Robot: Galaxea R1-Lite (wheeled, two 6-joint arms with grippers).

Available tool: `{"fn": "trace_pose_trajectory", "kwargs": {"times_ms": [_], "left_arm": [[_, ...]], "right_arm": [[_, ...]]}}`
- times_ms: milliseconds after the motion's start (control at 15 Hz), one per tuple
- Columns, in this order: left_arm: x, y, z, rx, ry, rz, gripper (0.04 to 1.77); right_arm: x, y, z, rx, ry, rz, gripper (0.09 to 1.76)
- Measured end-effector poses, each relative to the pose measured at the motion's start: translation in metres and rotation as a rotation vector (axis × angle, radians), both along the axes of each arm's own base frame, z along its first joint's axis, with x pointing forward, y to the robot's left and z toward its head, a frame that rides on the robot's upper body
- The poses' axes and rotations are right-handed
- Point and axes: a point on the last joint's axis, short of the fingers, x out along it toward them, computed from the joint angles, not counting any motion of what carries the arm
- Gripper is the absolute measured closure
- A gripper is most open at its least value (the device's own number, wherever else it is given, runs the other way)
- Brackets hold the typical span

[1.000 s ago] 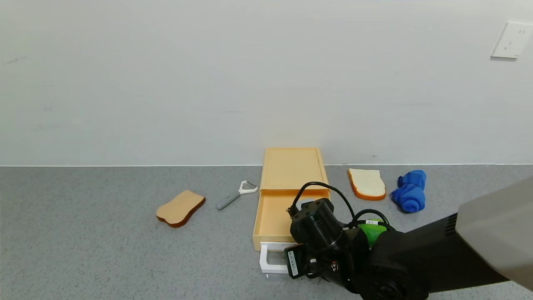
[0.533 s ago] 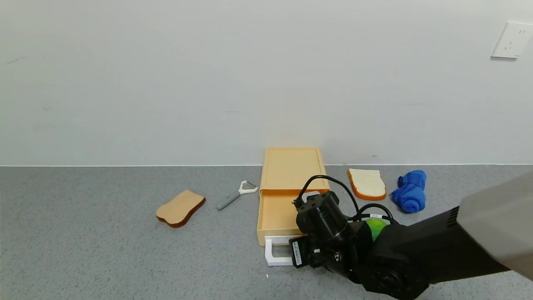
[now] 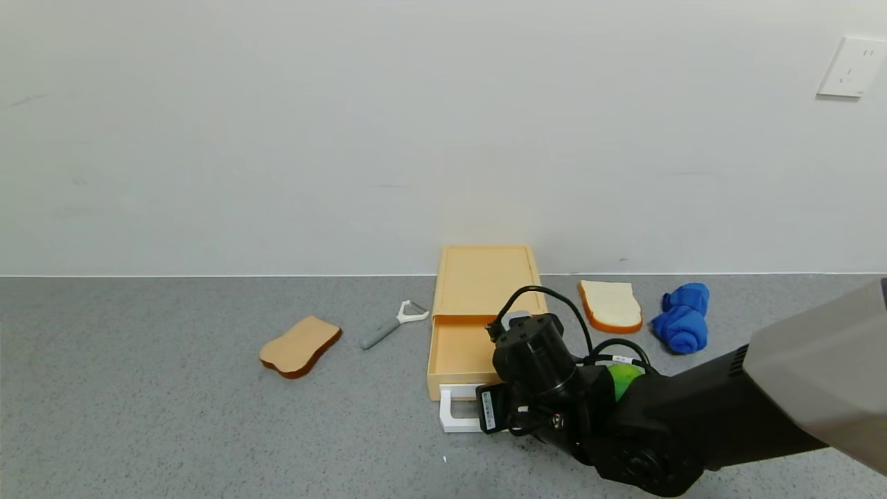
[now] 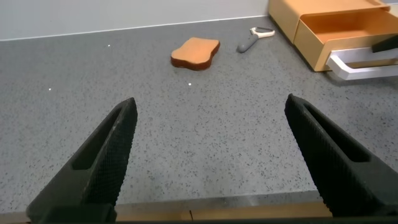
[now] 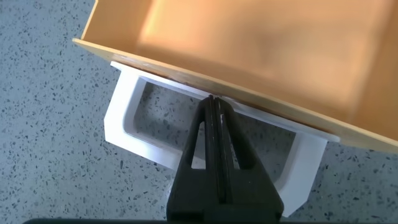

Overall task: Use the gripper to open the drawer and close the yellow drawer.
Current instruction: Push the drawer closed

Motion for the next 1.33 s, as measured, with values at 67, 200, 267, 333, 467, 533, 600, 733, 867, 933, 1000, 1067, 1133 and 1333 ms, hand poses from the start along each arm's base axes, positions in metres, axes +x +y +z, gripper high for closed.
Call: {"fn": "trace_pose_trajectory", "kwargs": {"times_ms": [67,200,267,333,467,533,600,733,867,933,1000,1067,1133,1333], "left_arm": [[0.000,0.000,0.000,0.000,0.000,0.000,0.09],[0.000,0.000,0.000,0.000,0.000,0.000,0.09],[0.000,0.000,0.000,0.000,0.000,0.000,0.09],[0.000,0.000,0.000,0.000,0.000,0.000,0.09],[0.000,0.000,0.000,0.000,0.000,0.001,0.09],[0.000,0.000,0.000,0.000,0.000,0.000,0.09],[0.000,0.000,0.000,0.000,0.000,0.000,0.09],[0.000,0.000,0.000,0.000,0.000,0.000,0.09],[0.000,0.000,0.000,0.000,0.000,0.000,0.09],[0.000,0.000,0.000,0.000,0.000,0.000,0.09],[0.000,0.000,0.000,0.000,0.000,0.000,0.09],[0.000,0.000,0.000,0.000,0.000,0.000,0.09],[0.000,0.000,0.000,0.000,0.000,0.000,0.09],[0.000,0.000,0.000,0.000,0.000,0.000,0.09]], "right_arm": [[0.001,0.000,-0.001,0.001,0.000,-0.002,1.73],[0.005,0.000,-0.001,0.003,-0.003,-0.006,1.73],[0.008,0.001,0.000,0.007,-0.008,-0.012,1.73],[0.011,0.001,0.000,0.011,-0.012,-0.017,1.73],[0.016,0.002,0.001,0.014,-0.020,-0.022,1.73],[0.017,0.002,0.001,0.016,-0.023,-0.024,1.73],[0.019,0.003,0.001,0.020,-0.026,-0.026,1.73],[0.023,0.003,0.002,0.024,-0.033,-0.032,1.73],[0.028,0.003,0.003,0.027,-0.042,-0.038,1.73],[0.031,0.003,0.003,0.030,-0.047,-0.042,1.73],[0.033,0.003,0.004,0.030,-0.051,-0.045,1.73],[0.037,0.003,0.004,0.031,-0.058,-0.047,1.73],[0.040,0.003,0.004,0.031,-0.063,-0.049,1.73],[0.049,0.004,0.003,0.038,-0.075,-0.060,1.73]]}}
